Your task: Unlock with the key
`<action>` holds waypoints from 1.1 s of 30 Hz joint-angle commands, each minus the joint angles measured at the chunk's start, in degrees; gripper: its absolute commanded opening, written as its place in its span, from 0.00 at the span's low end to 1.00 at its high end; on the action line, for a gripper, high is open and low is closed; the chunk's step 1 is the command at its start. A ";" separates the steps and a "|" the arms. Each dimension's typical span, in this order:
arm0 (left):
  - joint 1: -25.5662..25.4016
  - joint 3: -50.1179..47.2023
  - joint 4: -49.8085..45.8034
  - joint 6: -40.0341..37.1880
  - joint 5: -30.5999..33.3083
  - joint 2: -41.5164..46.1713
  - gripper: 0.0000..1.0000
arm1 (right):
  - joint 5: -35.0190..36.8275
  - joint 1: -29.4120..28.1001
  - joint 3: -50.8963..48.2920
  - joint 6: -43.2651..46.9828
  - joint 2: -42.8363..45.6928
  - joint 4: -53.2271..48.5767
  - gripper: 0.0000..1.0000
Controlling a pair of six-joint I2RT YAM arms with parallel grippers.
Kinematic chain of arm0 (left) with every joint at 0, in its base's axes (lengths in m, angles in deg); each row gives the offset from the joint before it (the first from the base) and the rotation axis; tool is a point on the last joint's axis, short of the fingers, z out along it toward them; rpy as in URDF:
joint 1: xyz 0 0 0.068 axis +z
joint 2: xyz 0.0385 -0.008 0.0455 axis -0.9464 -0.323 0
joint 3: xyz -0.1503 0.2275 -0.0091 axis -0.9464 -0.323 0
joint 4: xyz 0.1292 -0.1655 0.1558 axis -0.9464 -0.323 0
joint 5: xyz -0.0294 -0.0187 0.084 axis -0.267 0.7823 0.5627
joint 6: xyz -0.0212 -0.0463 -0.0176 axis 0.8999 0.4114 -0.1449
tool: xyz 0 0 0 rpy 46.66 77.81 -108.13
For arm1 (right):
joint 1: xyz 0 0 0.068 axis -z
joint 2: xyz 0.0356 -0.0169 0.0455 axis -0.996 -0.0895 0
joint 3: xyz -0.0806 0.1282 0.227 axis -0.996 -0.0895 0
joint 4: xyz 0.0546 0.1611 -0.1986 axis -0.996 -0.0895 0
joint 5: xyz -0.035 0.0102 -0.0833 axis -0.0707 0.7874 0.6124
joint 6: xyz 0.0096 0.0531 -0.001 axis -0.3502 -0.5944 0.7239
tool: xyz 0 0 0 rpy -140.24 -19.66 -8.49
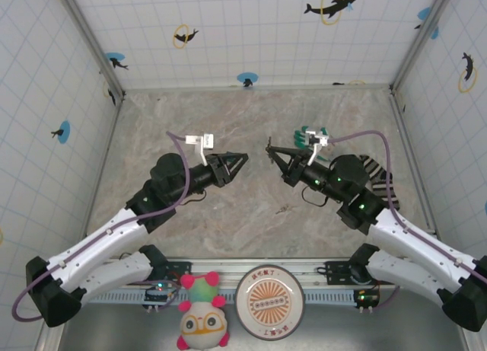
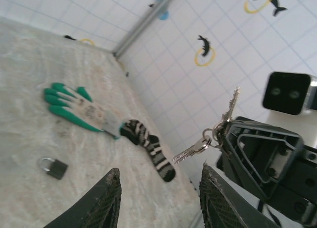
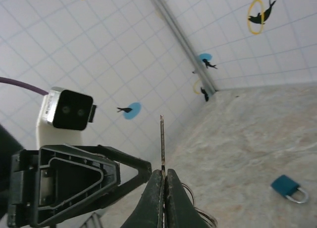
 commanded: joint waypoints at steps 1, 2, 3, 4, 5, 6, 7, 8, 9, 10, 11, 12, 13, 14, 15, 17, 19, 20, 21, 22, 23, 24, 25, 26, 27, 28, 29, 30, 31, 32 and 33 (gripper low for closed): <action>0.19 3.50 -7.27 1.39 7.77 -0.05 0.48 | 13.41 -3.02 5.22 10.19 -1.92 -12.62 0.00; 0.27 4.62 -8.65 1.65 8.50 -0.63 0.49 | 17.33 -4.35 6.58 11.94 -2.88 -14.93 0.00; 0.28 5.73 -9.49 1.77 8.78 -1.25 0.49 | 20.56 -5.44 7.63 13.32 -3.74 -16.38 0.00; 0.27 6.97 -10.42 1.87 8.77 -2.22 0.50 | 24.70 -6.99 8.73 14.67 -4.95 -17.79 0.00; 0.29 8.29 -11.26 2.08 8.57 -3.30 0.51 | 28.08 -8.42 9.61 15.99 -5.96 -18.75 0.00; 0.28 9.39 -11.89 2.34 8.43 -4.18 0.51 | 30.56 -9.65 10.32 16.89 -6.87 -19.28 0.00; 0.23 10.56 -12.42 2.55 8.16 -5.18 0.52 | 33.41 -11.05 11.06 17.99 -7.92 -19.58 0.00; 0.29 11.47 -12.71 2.93 7.67 -6.28 0.53 | 35.46 -12.39 11.70 19.02 -8.83 -19.68 0.00; 0.20 12.16 -12.55 3.23 7.14 -7.03 0.53 | 36.92 -13.40 12.08 19.76 -9.59 -19.57 0.00; 0.19 12.95 -12.36 3.52 6.57 -7.93 0.54 | 38.52 -14.60 12.61 20.48 -10.40 -19.38 0.00; 0.10 13.39 -12.05 3.83 5.97 -8.59 0.55 | 39.58 -15.50 13.13 21.04 -11.20 -19.31 0.00; 0.10 13.78 -11.94 4.10 5.73 -9.15 0.55 | 40.45 -16.17 13.42 21.32 -11.63 -19.17 0.00; 0.10 14.23 -11.94 4.32 5.51 -9.78 0.55 | 41.10 -16.83 13.70 21.63 -12.16 -18.84 0.00; 0.01 14.55 -11.94 4.66 5.38 -10.34 0.56 | 41.51 -17.57 13.89 21.85 -12.61 -18.36 0.00; -0.07 14.77 -11.94 4.89 5.37 -10.87 0.56 | 41.90 -18.05 13.98 22.03 -12.88 -18.05 0.00; -0.33 15.18 -11.99 5.48 5.04 -11.97 0.56 | 42.62 -18.99 14.26 22.55 -13.41 -17.51 0.00; -0.47 15.50 -12.11 6.19 4.67 -12.96 0.56 | 43.40 -19.77 14.74 23.04 -14.01 -17.50 0.00; -0.56 15.64 -12.11 6.53 4.39 -13.40 0.57 | 43.71 -20.10 14.92 23.26 -14.27 -17.50 0.00; -0.68 15.78 -12.10 6.77 4.27 -13.86 0.58 | 43.80 -20.36 14.97 23.28 -14.46 -17.42 0.00; -0.88 15.91 -12.11 6.99 4.24 -14.23 0.58 | 43.80 -20.51 14.97 23.37 -14.69 -17.39 0.00; -1.03 16.19 -12.07 7.16 4.13 -14.50 0.58 | 43.88 -20.60 14.97 23.33 -14.81 -17.33 0.00; -1.21 16.43 -12.03 7.28 4.19 -14.75 0.58 | 43.99 -20.68 14.89 23.32 -14.91 -17.18 0.00; -1.47 16.66 -11.81 7.30 4.30 -14.82 0.59 | 44.08 -20.87 14.81 23.31 -15.04 -17.14 0.00; -1.67 16.82 -11.76 7.23 4.43 -14.93 0.59 | 44.17 -20.89 14.80 23.28 -15.13 -17.10 0.00; -1.89 16.98 -11.59 7.26 4.41 -14.98 0.59 | 44.24 -20.92 14.79 23.26 -15.17 -17.00 0.00; -2.09 17.08 -11.56 7.34 4.34 -15.09 0.59 | 44.35 -21.00 14.88 23.33 -15.22 -17.00 0.00; -2.17 17.24 -11.59 7.38 4.25 -15.32 0.58 | 44.64 -21.16 14.96 23.37 -15.26 -16.95 0.00; -2.26 17.20 -11.59 7.72 4.19 -15.53 0.56 | 44.95 -21.31 15.12 23.53 -15.41 -16.80 0.00; -2.27 17.11 -11.58 8.03 4.00 -15.72 0.54 | 45.28 -21.52 15.31 23.76 -15.59 -16.87 0.00; -2.36 17.21 -11.58 8.31 3.85 -16.04 0.52 | 45.66 -21.70 15.56 24.02 -15.90 -16.94 0.00; -2.44 17.32 -11.59 8.58 3.65 -16.42 0.49 | 46.24 -22.03 15.83 24.20 -16.23 -17.06 0.00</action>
